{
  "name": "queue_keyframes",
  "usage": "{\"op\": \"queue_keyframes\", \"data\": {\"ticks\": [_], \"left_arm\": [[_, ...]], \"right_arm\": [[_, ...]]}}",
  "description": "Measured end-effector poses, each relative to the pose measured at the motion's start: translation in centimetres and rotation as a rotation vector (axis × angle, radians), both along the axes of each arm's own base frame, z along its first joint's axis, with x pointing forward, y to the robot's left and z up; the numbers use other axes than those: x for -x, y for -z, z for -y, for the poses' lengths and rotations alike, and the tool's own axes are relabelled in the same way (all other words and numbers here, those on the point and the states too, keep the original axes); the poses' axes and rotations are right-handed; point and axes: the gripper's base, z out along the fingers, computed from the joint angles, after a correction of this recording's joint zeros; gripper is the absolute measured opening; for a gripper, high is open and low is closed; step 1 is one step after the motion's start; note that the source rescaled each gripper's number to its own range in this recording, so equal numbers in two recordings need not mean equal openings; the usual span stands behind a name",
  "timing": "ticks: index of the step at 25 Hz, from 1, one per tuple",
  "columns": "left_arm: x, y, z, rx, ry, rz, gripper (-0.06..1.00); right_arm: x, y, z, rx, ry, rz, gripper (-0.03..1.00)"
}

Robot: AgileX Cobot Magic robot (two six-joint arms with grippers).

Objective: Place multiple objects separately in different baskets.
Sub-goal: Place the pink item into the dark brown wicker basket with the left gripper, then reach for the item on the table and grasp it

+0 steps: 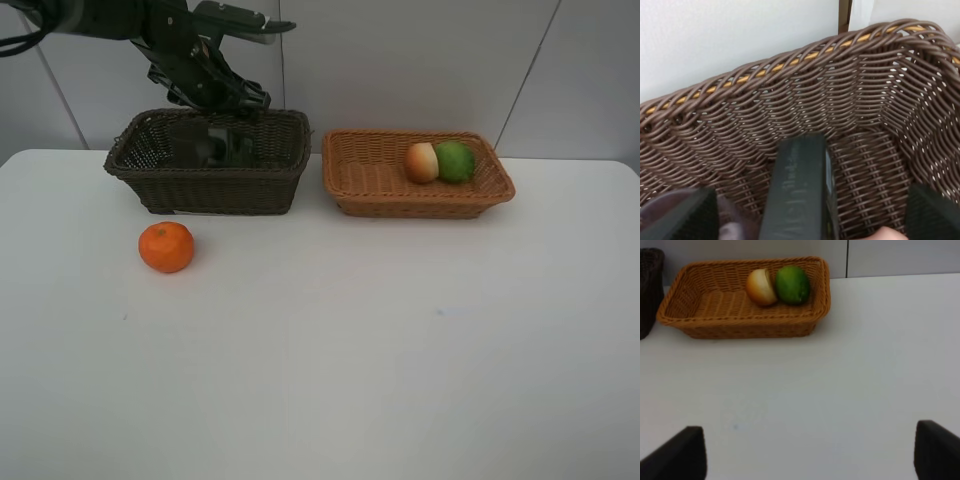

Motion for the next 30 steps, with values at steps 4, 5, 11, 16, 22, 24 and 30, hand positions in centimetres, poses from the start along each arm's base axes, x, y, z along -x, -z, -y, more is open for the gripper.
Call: {"op": "queue_keyframes", "data": {"ticks": [4,5,11,16,22,24,30], "left_arm": [[-0.01,-0.01,-0.03,-0.007,0.003,0.003,1.00],[-0.02,-0.01,-0.03,-0.008,0.004,0.003,1.00],[-0.02,-0.01,-0.04,-0.010,0.004,0.004,1.00],[-0.02,-0.01,-0.04,-0.010,0.005,0.004,1.00],[-0.01,0.00,-0.05,-0.011,0.004,0.002,1.00],[0.00,0.01,-0.06,-0.012,0.004,0.000,1.00],[0.07,0.08,-0.12,-0.017,0.001,-0.010,1.00]], "right_arm": [[0.00,0.00,0.00,0.000,0.000,0.000,0.90],[0.00,0.00,0.00,0.000,0.000,0.000,0.90],[0.00,0.00,0.00,0.000,0.000,0.000,0.90],[0.00,0.00,0.00,0.000,0.000,0.000,0.90],[0.00,0.00,0.00,0.000,0.000,0.000,0.90],[0.00,0.00,0.00,0.000,0.000,0.000,0.90],[0.00,0.00,0.00,0.000,0.000,0.000,0.90]]}}
